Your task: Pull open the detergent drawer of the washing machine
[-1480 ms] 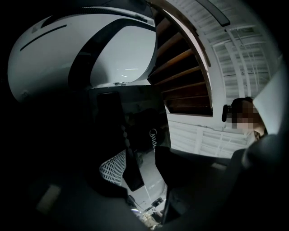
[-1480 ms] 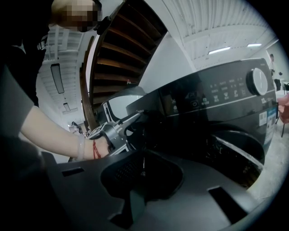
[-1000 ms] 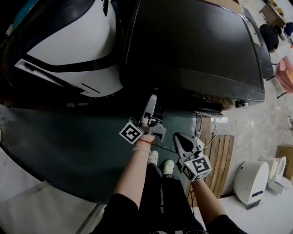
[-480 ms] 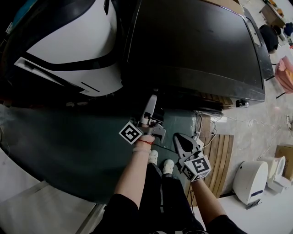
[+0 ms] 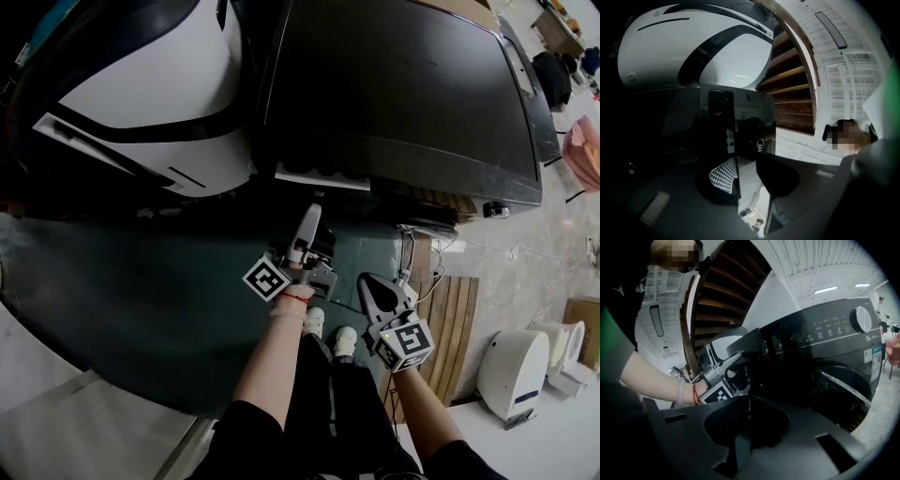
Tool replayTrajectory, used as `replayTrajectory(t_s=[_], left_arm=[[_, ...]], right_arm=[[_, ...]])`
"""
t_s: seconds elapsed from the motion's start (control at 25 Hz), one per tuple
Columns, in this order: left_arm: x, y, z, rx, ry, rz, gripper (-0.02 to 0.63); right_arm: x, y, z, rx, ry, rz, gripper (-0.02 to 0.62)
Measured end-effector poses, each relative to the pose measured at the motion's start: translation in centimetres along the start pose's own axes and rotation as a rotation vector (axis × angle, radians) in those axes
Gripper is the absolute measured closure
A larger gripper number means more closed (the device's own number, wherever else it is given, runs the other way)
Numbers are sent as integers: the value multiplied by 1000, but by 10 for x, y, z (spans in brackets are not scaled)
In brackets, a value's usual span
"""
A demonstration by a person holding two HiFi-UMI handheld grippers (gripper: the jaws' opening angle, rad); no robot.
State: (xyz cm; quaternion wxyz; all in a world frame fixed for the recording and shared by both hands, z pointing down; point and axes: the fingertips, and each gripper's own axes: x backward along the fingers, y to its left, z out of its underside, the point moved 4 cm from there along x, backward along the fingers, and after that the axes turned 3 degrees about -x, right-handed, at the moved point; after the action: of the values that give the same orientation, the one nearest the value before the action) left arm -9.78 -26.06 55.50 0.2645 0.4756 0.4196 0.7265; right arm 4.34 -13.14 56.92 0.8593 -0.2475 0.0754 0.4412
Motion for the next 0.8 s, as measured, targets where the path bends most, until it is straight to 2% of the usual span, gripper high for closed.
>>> replayTrajectory(t_s=[0.8], left_arm=[[29, -18, 13, -11, 13, -1, 489]], right_arm=[[24, 7, 8, 11, -6, 4, 583]])
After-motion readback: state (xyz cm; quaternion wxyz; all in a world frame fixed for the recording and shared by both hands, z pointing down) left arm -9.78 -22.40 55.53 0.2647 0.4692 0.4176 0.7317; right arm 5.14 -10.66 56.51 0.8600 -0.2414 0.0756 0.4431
